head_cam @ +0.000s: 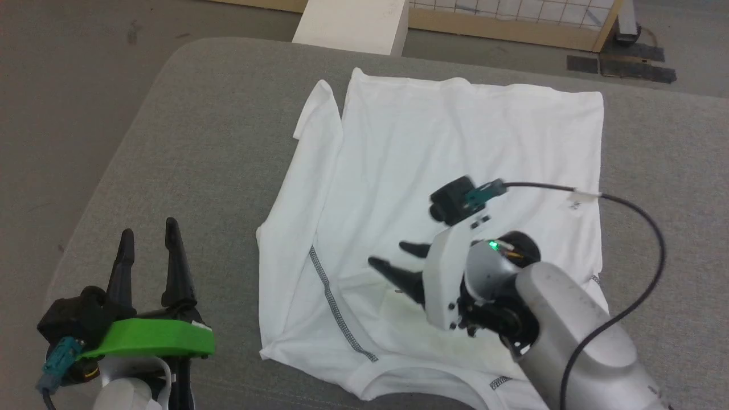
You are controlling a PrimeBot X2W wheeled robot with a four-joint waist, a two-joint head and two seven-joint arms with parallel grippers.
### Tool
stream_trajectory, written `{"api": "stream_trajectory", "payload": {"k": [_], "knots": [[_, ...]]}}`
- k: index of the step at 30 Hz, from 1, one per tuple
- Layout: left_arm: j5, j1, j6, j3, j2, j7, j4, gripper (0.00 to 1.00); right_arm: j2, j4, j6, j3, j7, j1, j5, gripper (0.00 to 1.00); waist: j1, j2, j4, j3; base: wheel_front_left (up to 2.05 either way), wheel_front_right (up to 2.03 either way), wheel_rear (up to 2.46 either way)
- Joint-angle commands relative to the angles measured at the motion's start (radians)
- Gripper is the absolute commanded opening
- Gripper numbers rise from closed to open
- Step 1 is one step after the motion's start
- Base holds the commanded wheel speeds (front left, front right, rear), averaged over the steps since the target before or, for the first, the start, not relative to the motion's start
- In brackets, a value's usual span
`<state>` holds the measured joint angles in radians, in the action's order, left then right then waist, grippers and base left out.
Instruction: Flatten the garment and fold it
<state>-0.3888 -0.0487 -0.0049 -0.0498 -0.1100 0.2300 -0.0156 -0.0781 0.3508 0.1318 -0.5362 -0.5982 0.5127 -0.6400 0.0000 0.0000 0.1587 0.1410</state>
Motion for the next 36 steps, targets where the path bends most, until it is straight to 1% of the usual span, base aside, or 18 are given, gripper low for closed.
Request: {"api": "stream_trajectory", "payload": {"k": [1,4,7,9,13,17,24,25,28,30,33,36], "knots": [[-0.001,-0.011,0.000,0.001,-0.006,-0.003,0.002,1.00,-0.012,-0.024,-0.001,0.040,0.030,0.013,-0.017,1.00,0.0000,0.0000,-0.018,-0.018,0.00,0.00,0.00],[-0.003,-0.005,0.002,0.001,-0.010,-0.009,0.005,1.00,-0.027,-0.069,-0.001,0.143,0.092,0.010,-0.018,1.00,0.0000,0.0000,-0.038,-0.038,0.00,0.00,0.00],[-0.005,0.003,0.005,-0.001,-0.013,-0.013,0.005,1.00,-0.036,-0.115,-0.001,0.268,0.168,-0.002,0.008,1.00,0.0000,0.0000,-0.059,-0.052,0.00,0.00,0.00],[-0.008,0.006,0.006,-0.001,-0.015,-0.016,0.006,1.00,-0.043,-0.153,-0.001,0.365,0.227,-0.019,0.041,1.00,0.0000,0.0000,-0.074,-0.057,0.00,0.00,0.00],[-0.012,0.009,0.008,-0.002,-0.018,-0.019,0.008,1.00,-0.040,-0.208,-0.001,0.528,0.301,-0.072,0.099,1.00,0.0000,0.0000,-0.101,-0.063,0.00,0.00,0.00],[-0.016,0.003,0.008,0.001,-0.020,-0.019,0.014,1.00,-0.032,-0.264,-0.001,0.643,0.328,-0.146,0.168,1.00,0.0000,0.0000,-0.121,-0.059,0.00,0.00,0.00],[-0.027,-0.051,-0.001,0.016,-0.017,-0.021,0.032,1.00,-0.003,-0.356,-0.001,0.783,0.332,-0.241,0.212,1.00,0.0000,0.0000,-0.135,-0.016,0.00,0.00,0.00],[-0.032,-0.095,-0.010,0.030,-0.015,-0.032,0.044,1.00,0.002,-0.384,-0.001,0.817,0.325,-0.255,0.216,1.00,0.0000,0.0000,-0.130,0.006,0.00,0.00,0.00],[-0.042,-0.193,-0.033,0.057,-0.019,-0.067,0.082,1.00,0.007,-0.433,-0.001,0.865,0.310,-0.262,0.221,1.00,0.0000,0.0000,-0.120,0.055,0.00,0.00,0.00],[-0.051,-0.286,-0.049,0.074,-0.029,-0.110,0.131,1.00,0.010,-0.469,-0.001,0.889,0.293,-0.260,0.227,1.00,0.0000,0.0000,-0.116,0.094,0.00,0.00,0.00],[-0.067,-0.457,-0.066,0.095,-0.051,-0.200,0.233,1.00,0.013,-0.524,-0.001,0.918,0.269,-0.241,0.235,1.00,0.0000,0.0000,-0.117,0.164,0.00,0.00,0.00],[-0.082,-0.625,-0.070,0.110,-0.061,-0.293,0.346,1.00,0.016,-0.561,-0.001,0.944,0.247,-0.218,0.234,1.00,0.0000,0.0000,-0.118,0.230,0.00,0.00,0.00]]}}
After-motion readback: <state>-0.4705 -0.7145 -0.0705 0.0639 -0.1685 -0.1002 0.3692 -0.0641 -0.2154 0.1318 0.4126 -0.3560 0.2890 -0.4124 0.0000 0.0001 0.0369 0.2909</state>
